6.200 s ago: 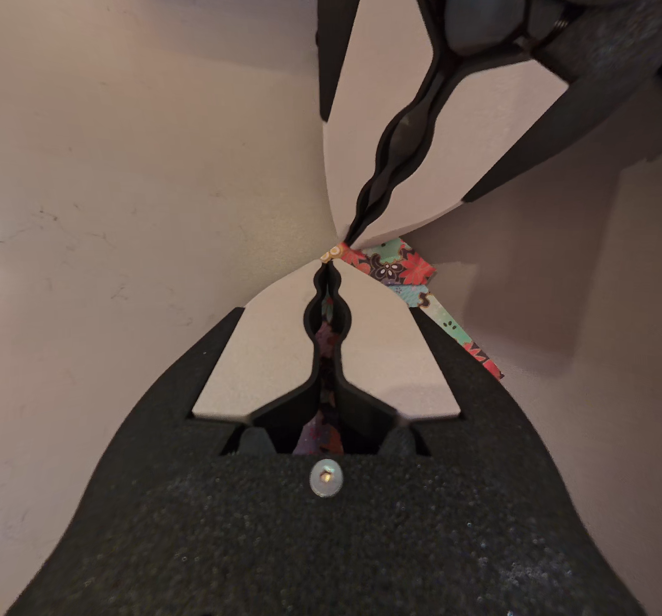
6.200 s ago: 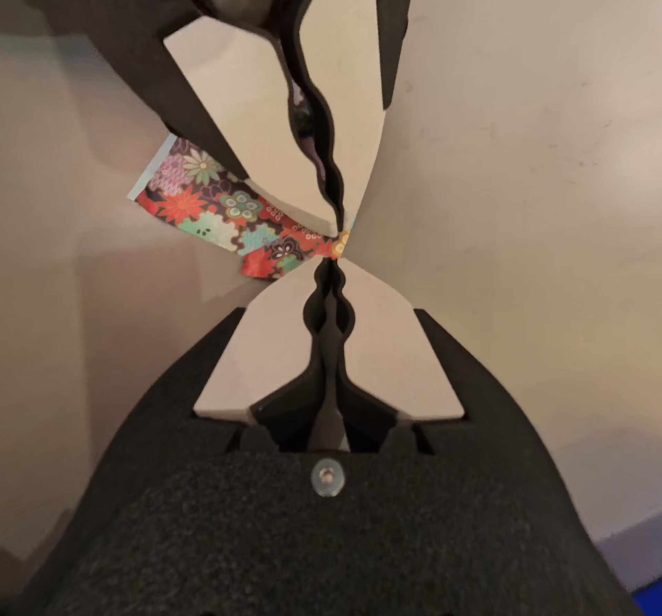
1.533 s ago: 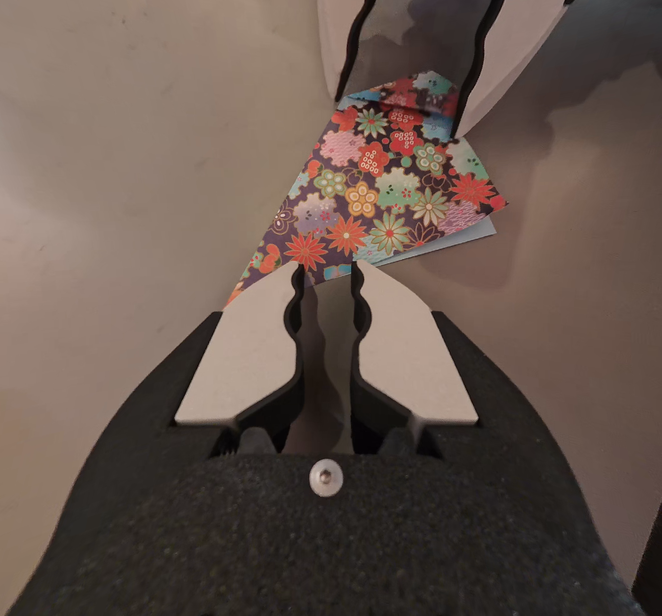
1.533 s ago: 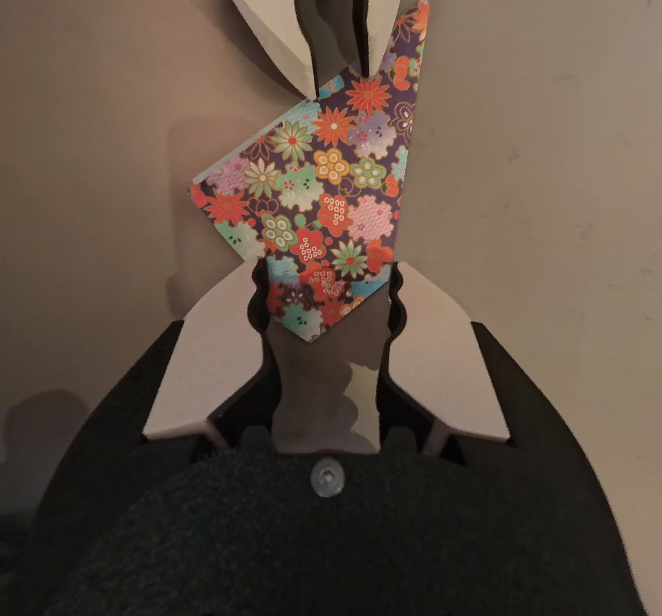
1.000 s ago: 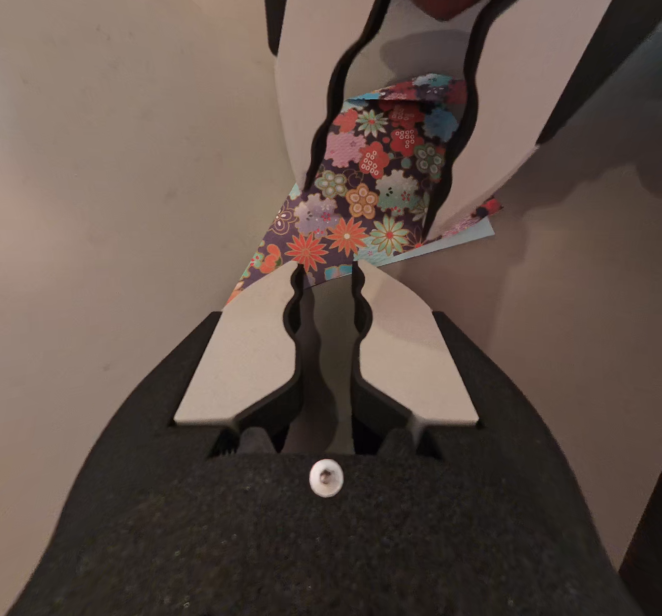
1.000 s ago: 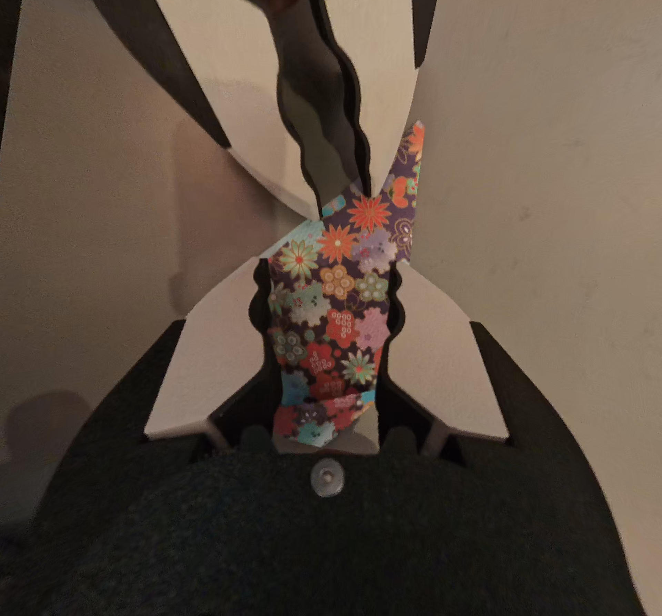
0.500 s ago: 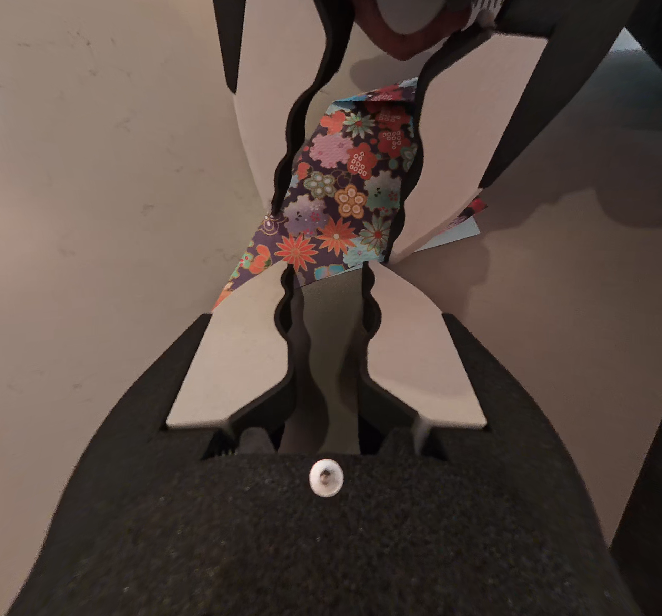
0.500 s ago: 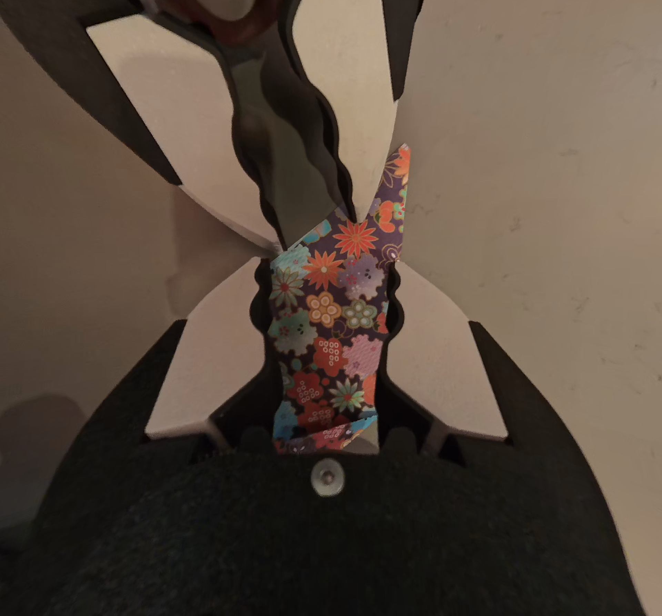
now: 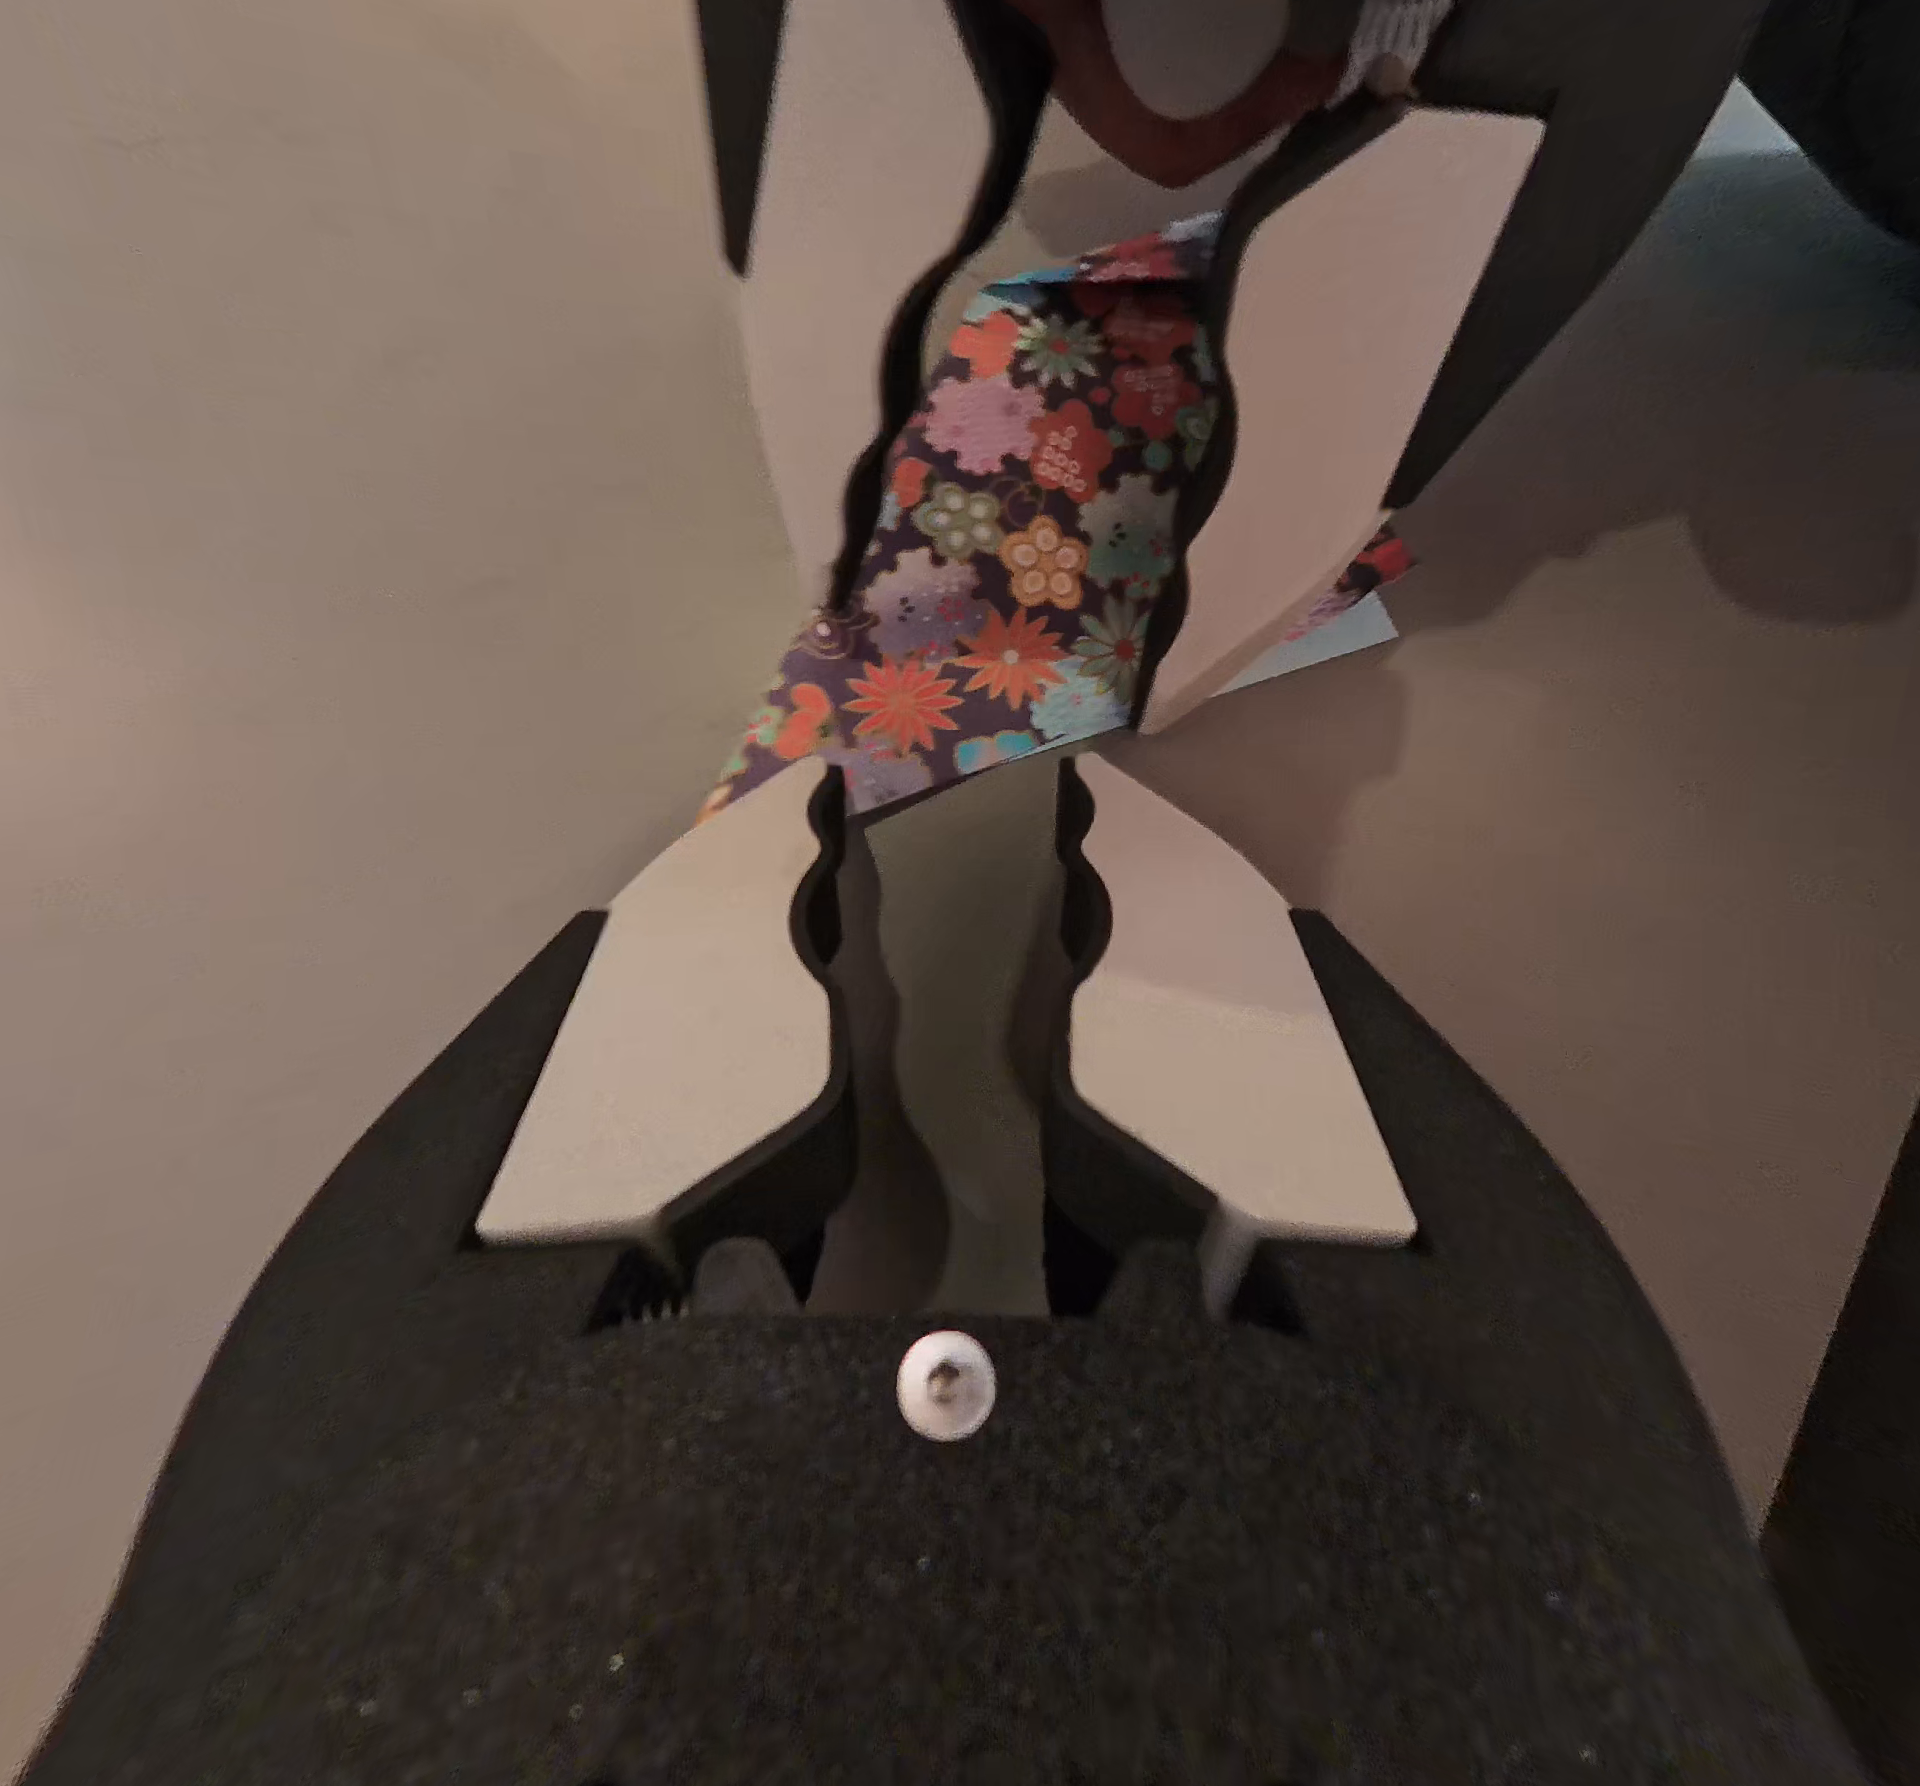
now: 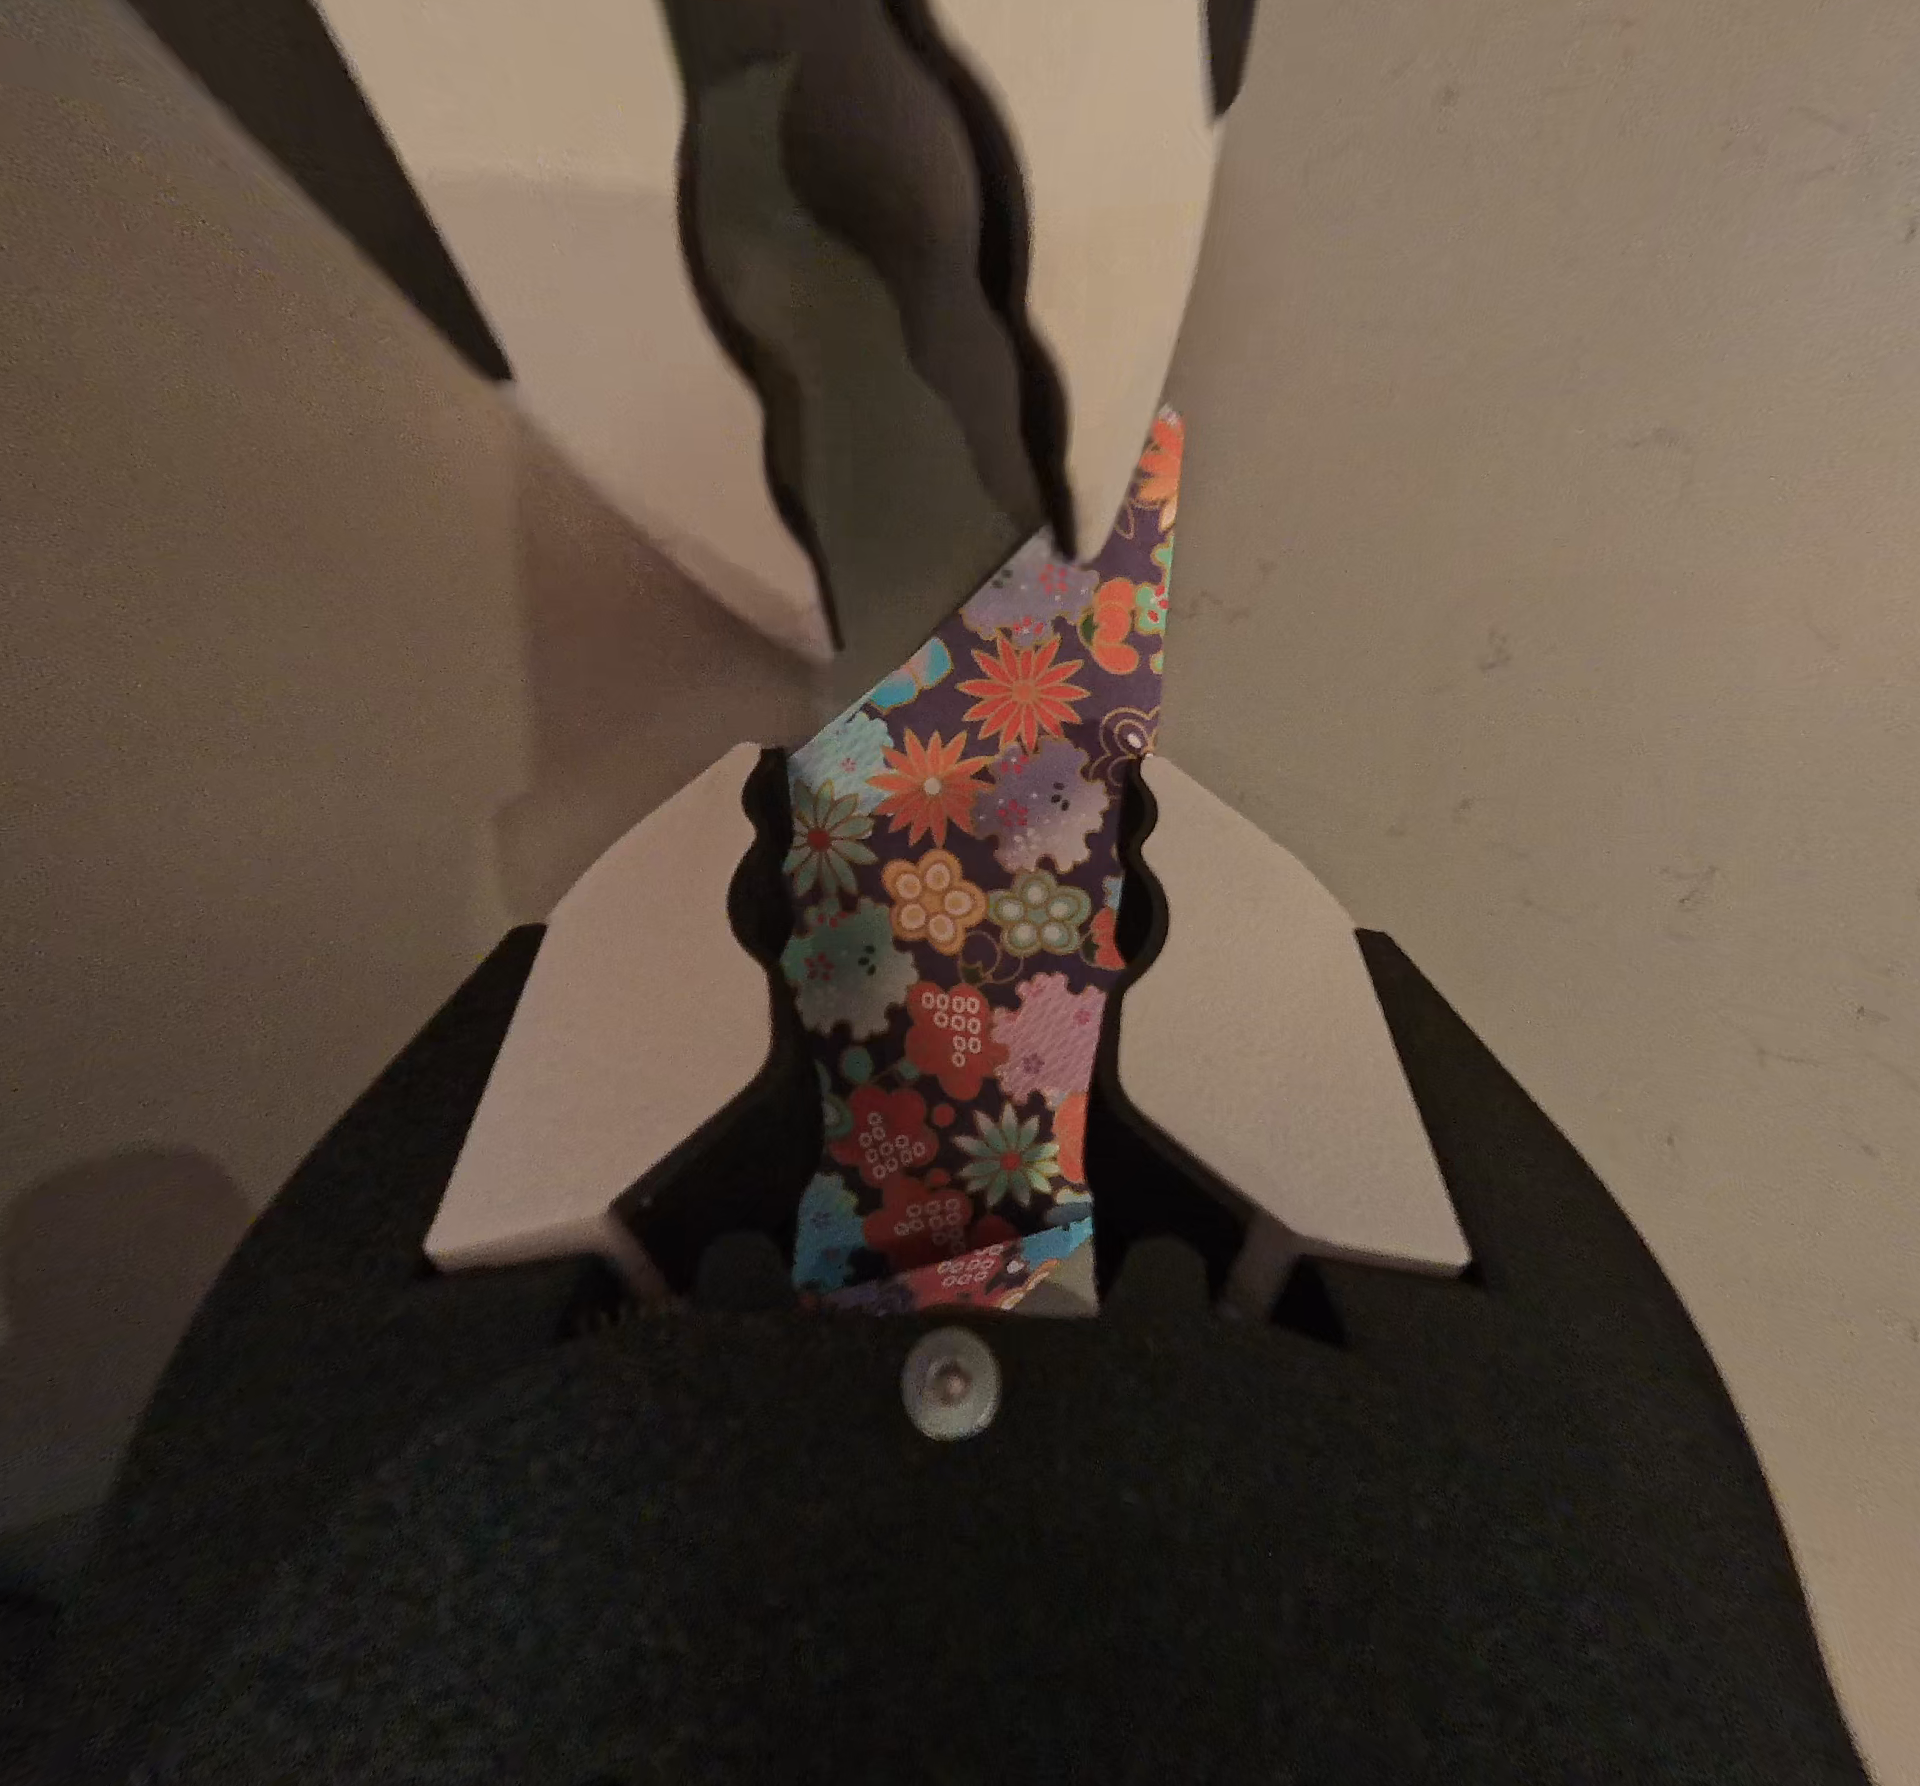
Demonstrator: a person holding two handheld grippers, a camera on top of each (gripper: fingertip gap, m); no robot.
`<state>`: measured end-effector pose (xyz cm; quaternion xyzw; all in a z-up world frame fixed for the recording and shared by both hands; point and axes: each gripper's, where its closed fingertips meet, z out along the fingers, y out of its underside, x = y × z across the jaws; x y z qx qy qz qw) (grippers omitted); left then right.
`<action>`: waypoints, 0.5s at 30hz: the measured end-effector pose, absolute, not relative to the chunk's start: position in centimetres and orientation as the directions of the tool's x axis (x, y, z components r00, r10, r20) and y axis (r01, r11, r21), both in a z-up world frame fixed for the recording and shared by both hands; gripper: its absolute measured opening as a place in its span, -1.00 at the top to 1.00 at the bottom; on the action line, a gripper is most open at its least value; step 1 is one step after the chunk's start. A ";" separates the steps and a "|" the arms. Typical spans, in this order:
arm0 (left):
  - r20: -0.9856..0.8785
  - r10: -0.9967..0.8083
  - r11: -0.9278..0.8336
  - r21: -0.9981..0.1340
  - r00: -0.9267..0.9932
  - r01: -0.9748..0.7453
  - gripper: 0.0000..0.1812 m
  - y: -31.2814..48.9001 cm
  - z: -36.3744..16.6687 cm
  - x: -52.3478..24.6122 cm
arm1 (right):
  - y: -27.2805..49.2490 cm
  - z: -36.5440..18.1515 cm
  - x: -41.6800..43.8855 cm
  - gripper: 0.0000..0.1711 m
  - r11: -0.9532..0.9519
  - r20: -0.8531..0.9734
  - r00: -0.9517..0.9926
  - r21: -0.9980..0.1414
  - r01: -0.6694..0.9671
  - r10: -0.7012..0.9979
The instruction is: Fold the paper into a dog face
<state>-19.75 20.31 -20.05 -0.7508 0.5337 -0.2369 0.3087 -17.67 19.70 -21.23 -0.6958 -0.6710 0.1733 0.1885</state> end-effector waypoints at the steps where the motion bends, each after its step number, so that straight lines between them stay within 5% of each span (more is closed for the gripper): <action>1: 0.025 -0.941 -0.251 -0.724 0.339 -0.643 0.57 20.9 -19.7 -20.2 | 19.7 -21.2 -17.7 0.30 -0.028 0.012 0.039 -0.495 0.868 0.999; 7: 0.040 -0.889 -0.348 -0.705 0.456 -0.618 0.54 23.8 -19.9 -22.3 | 19.8 -21.2 -17.6 0.30 -0.031 0.012 0.042 -0.495 0.868 0.999; 15: -0.053 -0.923 -0.248 -0.677 0.382 -0.693 0.64 23.4 -20.8 -20.6 | 19.9 -21.2 -17.5 0.31 -0.032 0.013 0.043 -0.491 0.871 0.999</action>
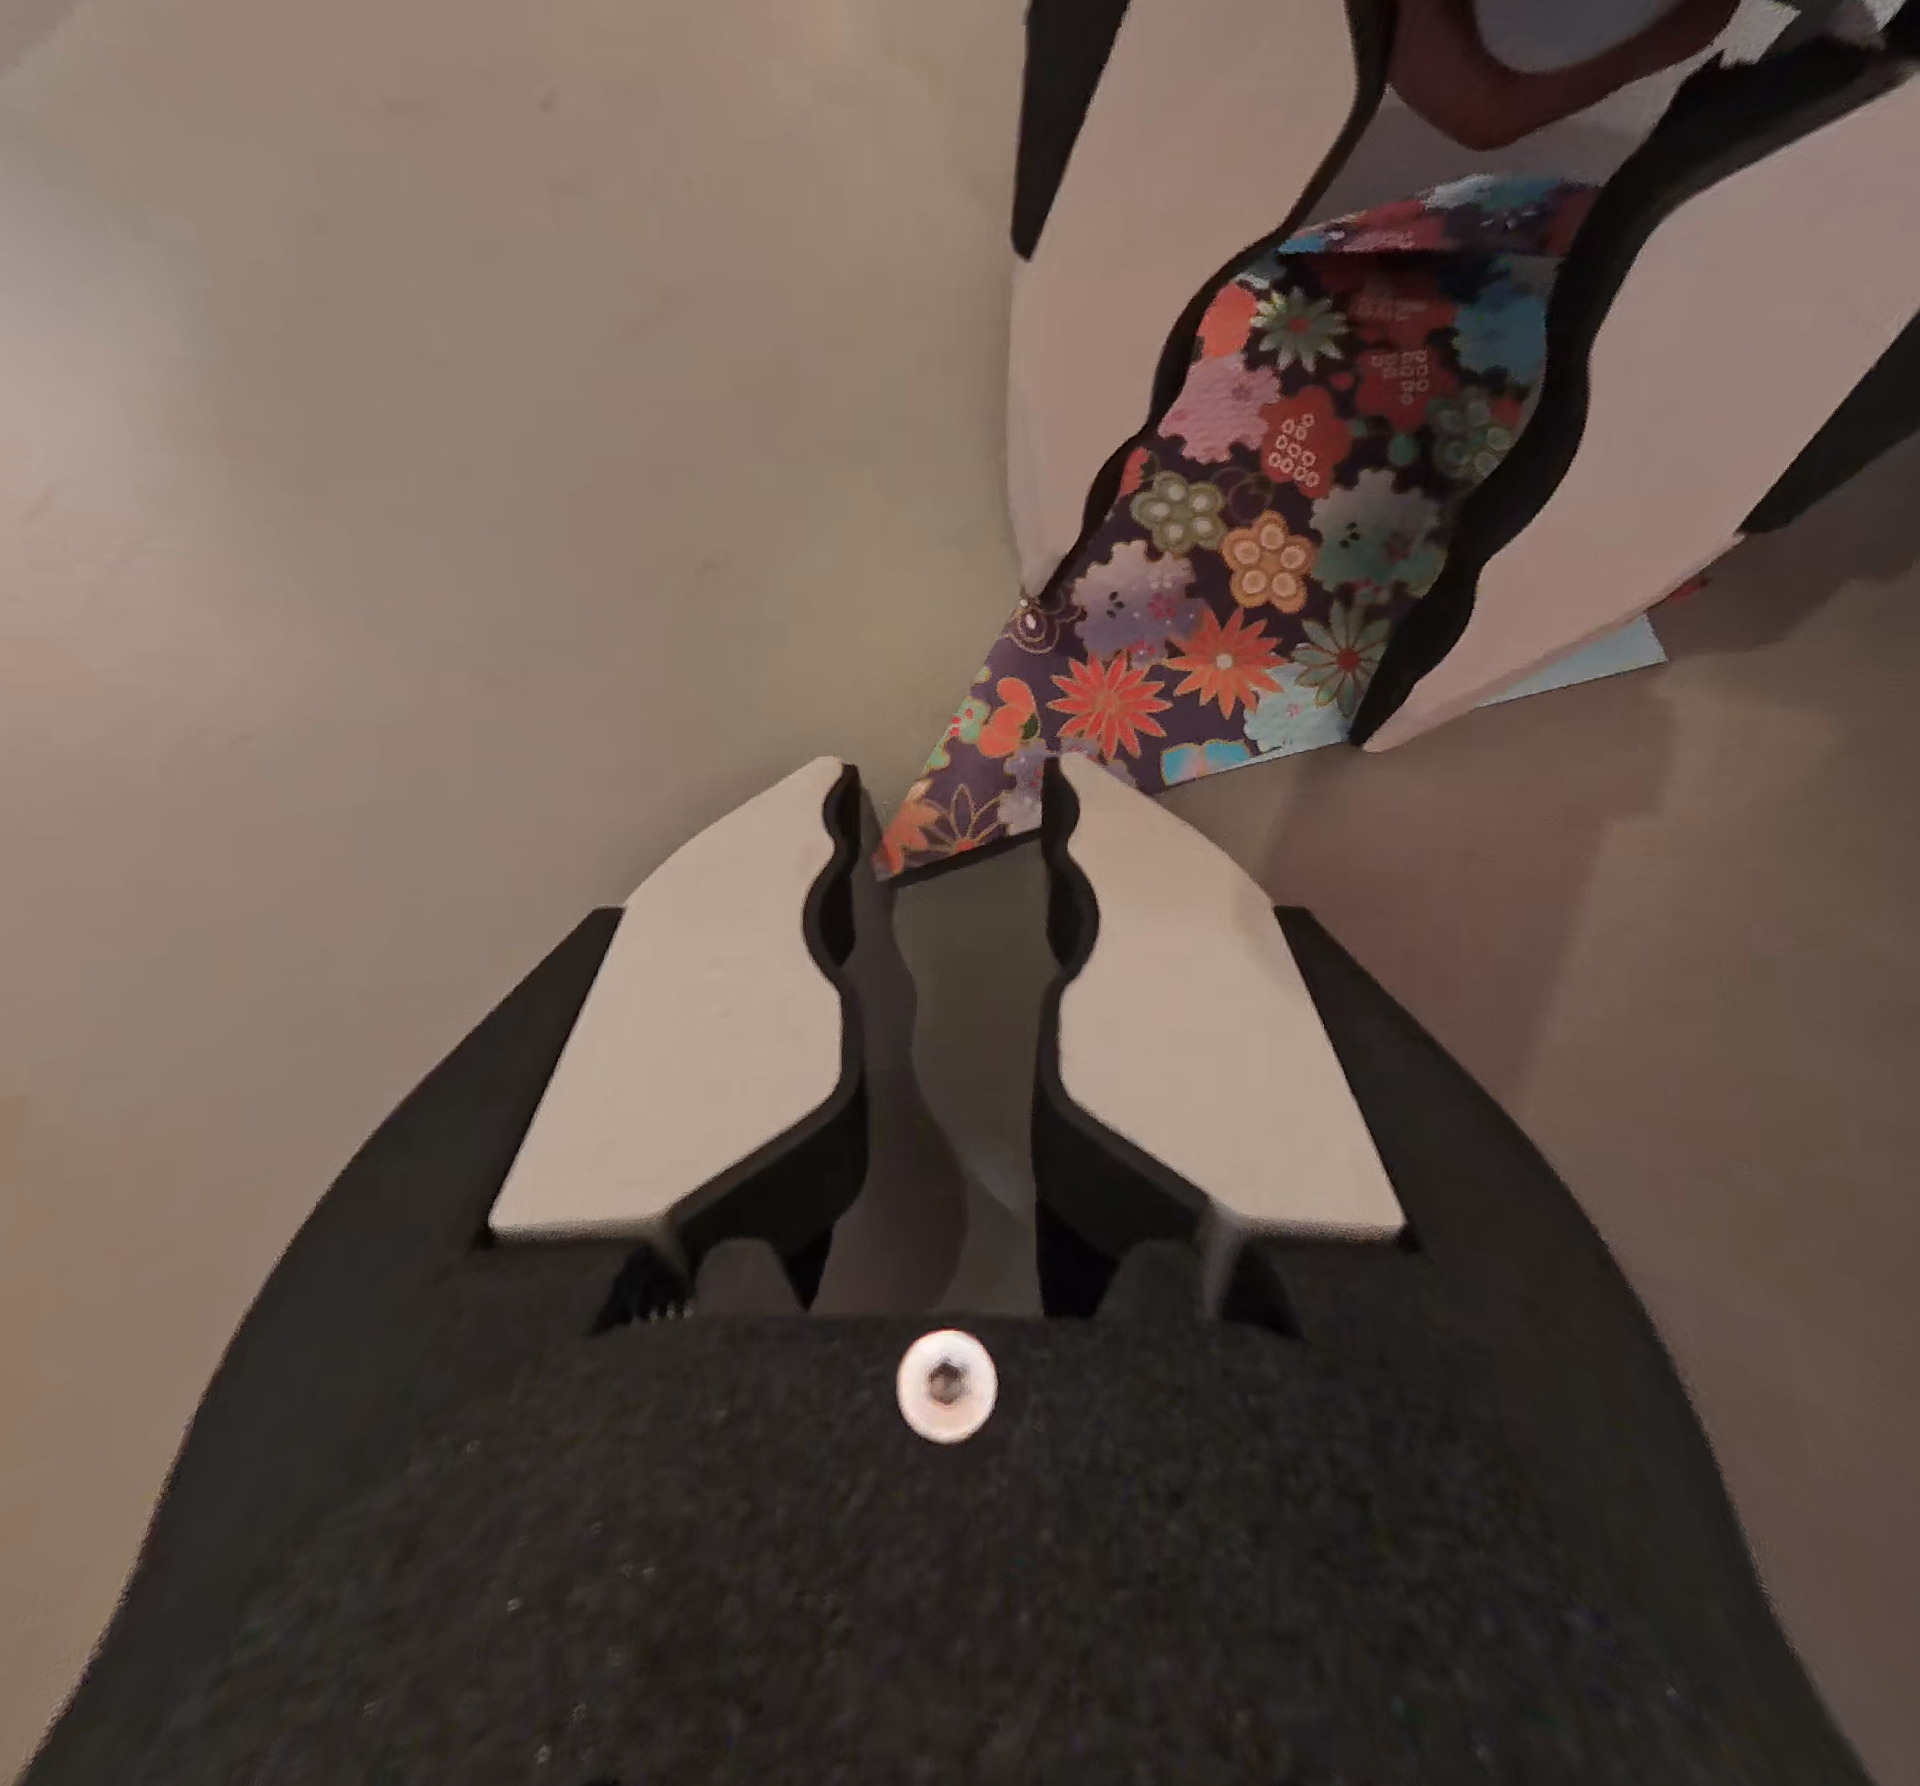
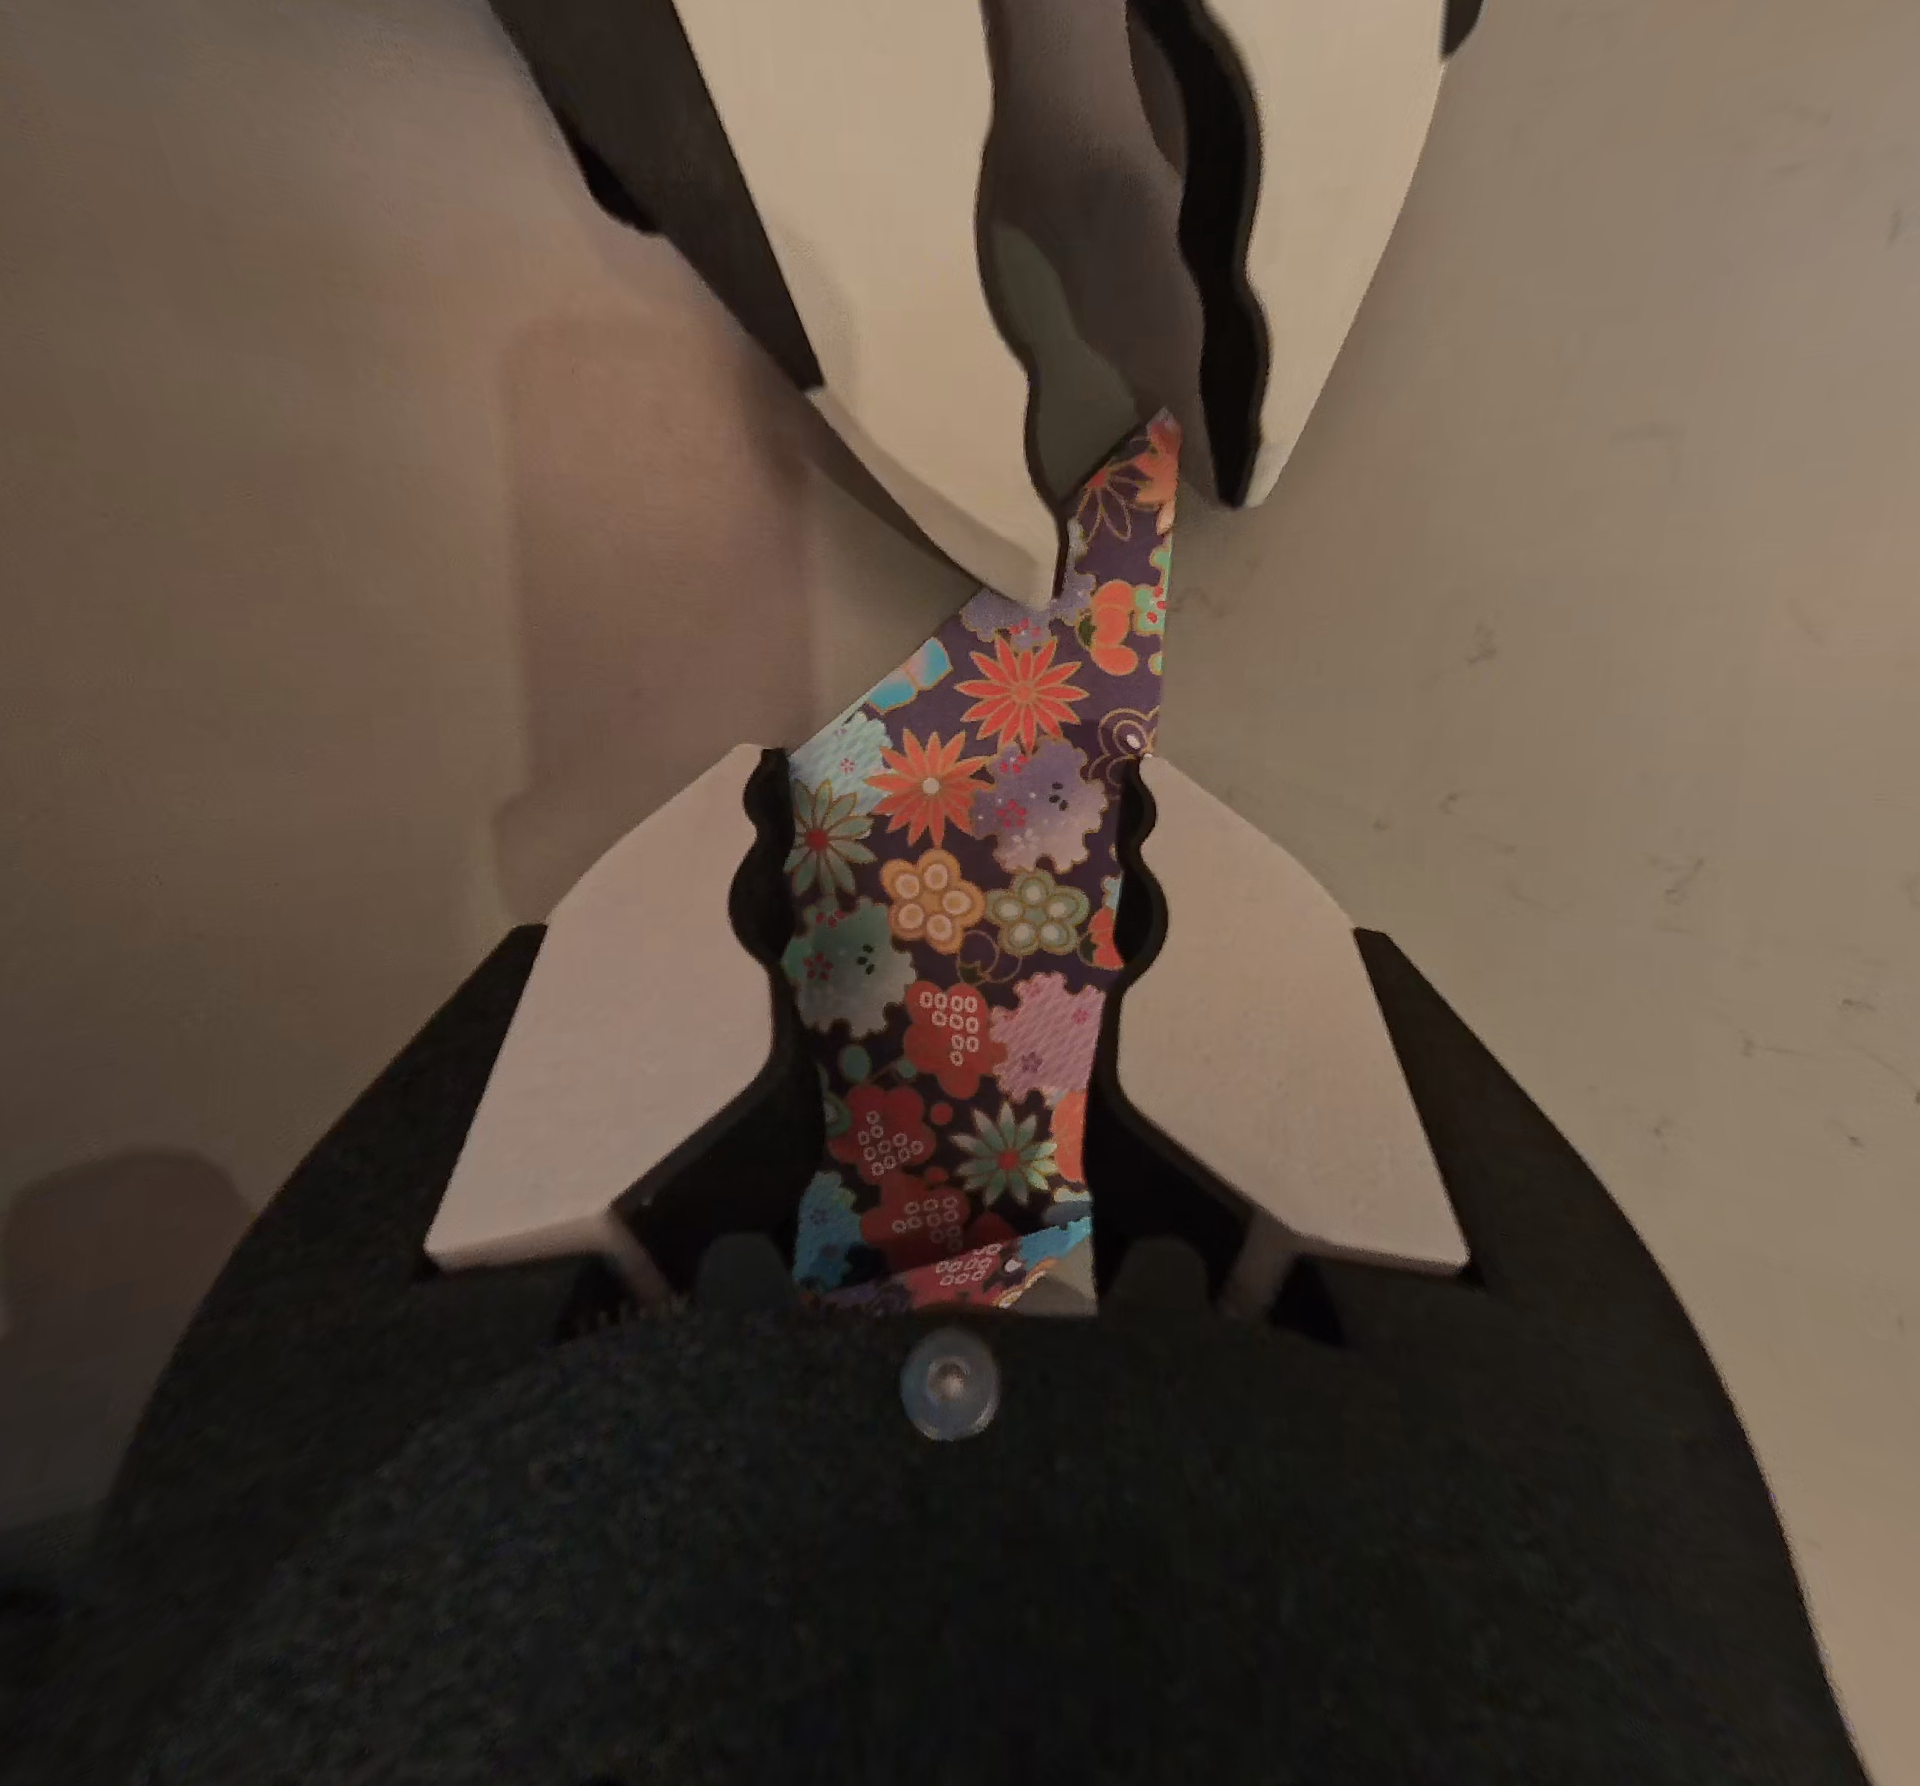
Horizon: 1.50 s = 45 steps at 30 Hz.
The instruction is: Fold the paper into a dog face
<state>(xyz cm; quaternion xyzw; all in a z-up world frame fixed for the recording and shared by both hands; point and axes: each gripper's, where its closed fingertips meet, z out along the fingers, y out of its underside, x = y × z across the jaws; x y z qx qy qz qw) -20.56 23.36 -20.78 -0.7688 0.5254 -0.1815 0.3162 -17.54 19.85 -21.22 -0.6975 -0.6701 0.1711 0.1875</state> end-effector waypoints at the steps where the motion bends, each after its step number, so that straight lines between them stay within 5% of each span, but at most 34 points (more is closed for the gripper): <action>1: -0.057 -0.926 -0.239 -0.675 0.372 -0.698 0.66 23.3 -20.9 -20.4 | 19.9 -21.2 -17.5 0.30 -0.032 0.013 0.044 -0.490 0.871 0.999; 34: -0.040 -0.956 -0.188 -0.675 0.290 -0.713 0.71 22.5 -20.9 -20.6 | 20.7 -21.2 -17.7 0.33 -0.017 0.008 0.023 -0.475 0.880 1.000; 45: -0.009 -0.897 -0.315 -0.690 0.442 -0.652 0.58 23.4 -19.5 -23.1 | 20.7 -21.2 -17.7 0.33 -0.013 0.009 0.020 -0.485 0.874 1.000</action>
